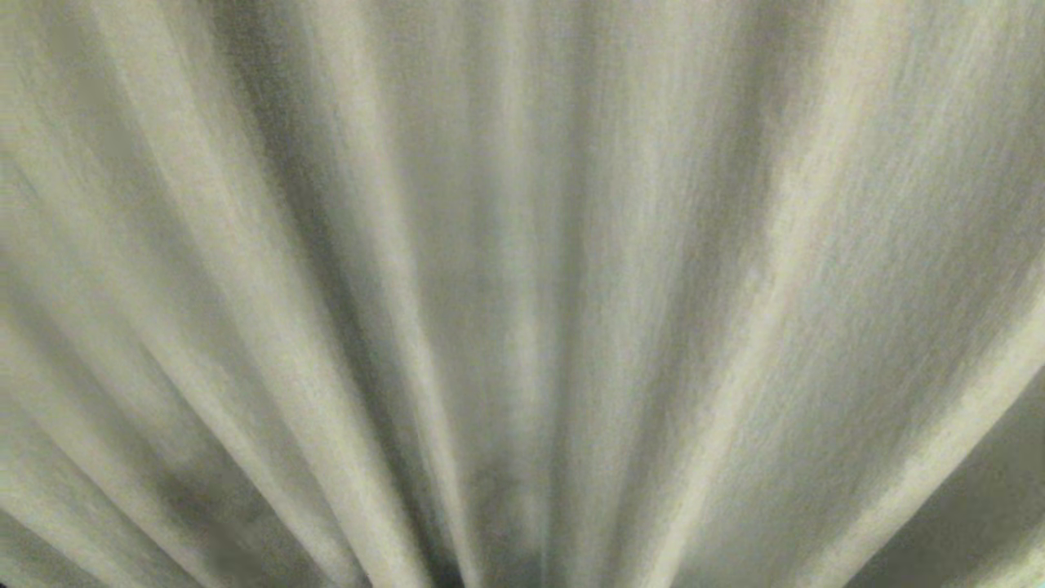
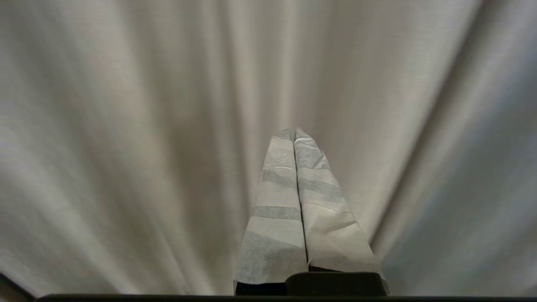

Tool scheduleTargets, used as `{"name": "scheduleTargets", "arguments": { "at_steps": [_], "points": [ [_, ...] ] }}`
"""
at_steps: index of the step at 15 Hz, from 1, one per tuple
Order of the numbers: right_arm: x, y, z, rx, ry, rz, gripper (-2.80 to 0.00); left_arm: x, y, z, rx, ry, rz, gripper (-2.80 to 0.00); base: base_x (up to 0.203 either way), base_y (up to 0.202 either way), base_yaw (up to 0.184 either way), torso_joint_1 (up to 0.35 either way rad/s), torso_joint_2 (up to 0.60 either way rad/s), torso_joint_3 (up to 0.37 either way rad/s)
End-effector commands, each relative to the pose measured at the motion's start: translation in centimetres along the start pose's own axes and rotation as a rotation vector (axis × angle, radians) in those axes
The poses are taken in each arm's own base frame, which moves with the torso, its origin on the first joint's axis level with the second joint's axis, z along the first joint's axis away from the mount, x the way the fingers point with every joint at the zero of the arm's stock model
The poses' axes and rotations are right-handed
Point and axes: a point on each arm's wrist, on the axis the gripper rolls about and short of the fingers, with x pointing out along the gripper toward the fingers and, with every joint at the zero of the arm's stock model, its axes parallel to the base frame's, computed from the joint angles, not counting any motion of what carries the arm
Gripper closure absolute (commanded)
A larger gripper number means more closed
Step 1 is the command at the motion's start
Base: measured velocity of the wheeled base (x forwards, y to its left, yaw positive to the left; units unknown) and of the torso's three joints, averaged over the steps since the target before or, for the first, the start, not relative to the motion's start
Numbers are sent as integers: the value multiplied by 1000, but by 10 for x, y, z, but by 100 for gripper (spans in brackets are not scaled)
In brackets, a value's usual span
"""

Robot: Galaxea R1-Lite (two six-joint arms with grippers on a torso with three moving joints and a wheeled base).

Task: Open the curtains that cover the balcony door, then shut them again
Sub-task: Close the outer curtains on both sides

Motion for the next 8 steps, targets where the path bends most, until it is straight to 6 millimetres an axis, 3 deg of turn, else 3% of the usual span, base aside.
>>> {"name": "scheduleTargets", "arguments": {
  "at_steps": [1,8],
  "points": [
    [0,0,0,-1,0,1,0,0,0,0,-1,-2,2,0,0,0,0,0,0,0],
    [0,0,0,-1,0,1,0,0,0,0,-3,0,4,0,0,0,0,0,0,0]
  ]
}}
